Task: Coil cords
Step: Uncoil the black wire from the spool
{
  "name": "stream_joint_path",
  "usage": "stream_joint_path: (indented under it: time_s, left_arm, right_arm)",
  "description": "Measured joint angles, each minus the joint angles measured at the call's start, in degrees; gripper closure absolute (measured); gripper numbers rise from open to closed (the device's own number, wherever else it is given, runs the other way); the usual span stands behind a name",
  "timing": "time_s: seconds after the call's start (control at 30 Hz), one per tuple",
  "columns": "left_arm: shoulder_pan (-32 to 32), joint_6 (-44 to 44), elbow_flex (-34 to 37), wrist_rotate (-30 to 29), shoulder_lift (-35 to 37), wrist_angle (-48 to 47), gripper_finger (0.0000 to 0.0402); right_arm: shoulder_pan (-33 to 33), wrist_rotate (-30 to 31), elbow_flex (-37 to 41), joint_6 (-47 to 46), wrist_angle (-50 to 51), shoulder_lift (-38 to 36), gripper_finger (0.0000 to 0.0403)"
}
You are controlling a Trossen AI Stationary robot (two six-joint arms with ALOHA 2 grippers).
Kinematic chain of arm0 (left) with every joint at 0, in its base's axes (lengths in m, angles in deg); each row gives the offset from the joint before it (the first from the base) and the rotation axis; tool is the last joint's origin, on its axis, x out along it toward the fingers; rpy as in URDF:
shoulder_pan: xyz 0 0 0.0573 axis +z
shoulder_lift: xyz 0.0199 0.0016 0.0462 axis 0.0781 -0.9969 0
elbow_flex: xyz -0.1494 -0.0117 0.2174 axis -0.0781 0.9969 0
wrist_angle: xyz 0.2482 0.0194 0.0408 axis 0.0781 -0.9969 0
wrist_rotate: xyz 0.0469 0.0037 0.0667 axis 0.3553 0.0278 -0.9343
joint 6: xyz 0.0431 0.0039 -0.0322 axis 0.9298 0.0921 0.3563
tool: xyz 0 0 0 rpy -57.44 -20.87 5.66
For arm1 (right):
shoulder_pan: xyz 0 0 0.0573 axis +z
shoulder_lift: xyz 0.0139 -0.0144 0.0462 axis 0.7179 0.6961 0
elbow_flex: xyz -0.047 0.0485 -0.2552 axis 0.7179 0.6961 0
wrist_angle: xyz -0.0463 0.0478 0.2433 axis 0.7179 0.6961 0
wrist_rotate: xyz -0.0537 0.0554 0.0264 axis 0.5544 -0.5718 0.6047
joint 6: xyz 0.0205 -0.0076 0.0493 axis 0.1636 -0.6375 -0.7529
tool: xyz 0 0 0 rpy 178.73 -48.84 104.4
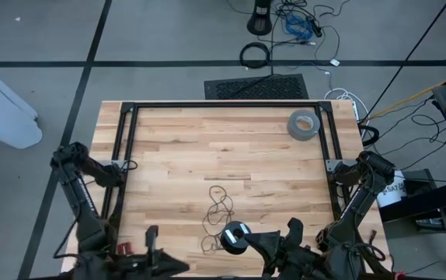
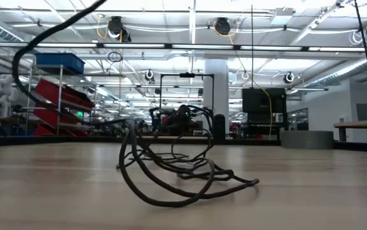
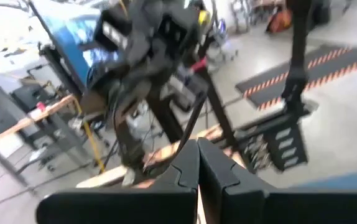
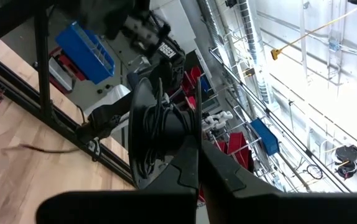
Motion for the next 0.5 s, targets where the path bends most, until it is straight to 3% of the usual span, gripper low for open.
stream_joint_path:
  time_s: [0.2,0.33,0.5]
  left_arm:
    - [4.8,-9.2,0.1,4.8,0.0,-12.6,0.0364]
    - [8.3,-13.8,0.1,10.3,-0.4,-13.8,0.033]
    - [10.7,-14.3,0.1,11.4,-2.6,-13.9,0.0287]
  right_arm:
    - [0.0,0.0,0.0,-0.2,0.0,0.0,0.0403]
    - [0.0,0.0,0.0,-0.2,0.0,0.0,0.0403]
    - [0.0,0.0,0.0,-0.1,0.0,0.0,0.0403]
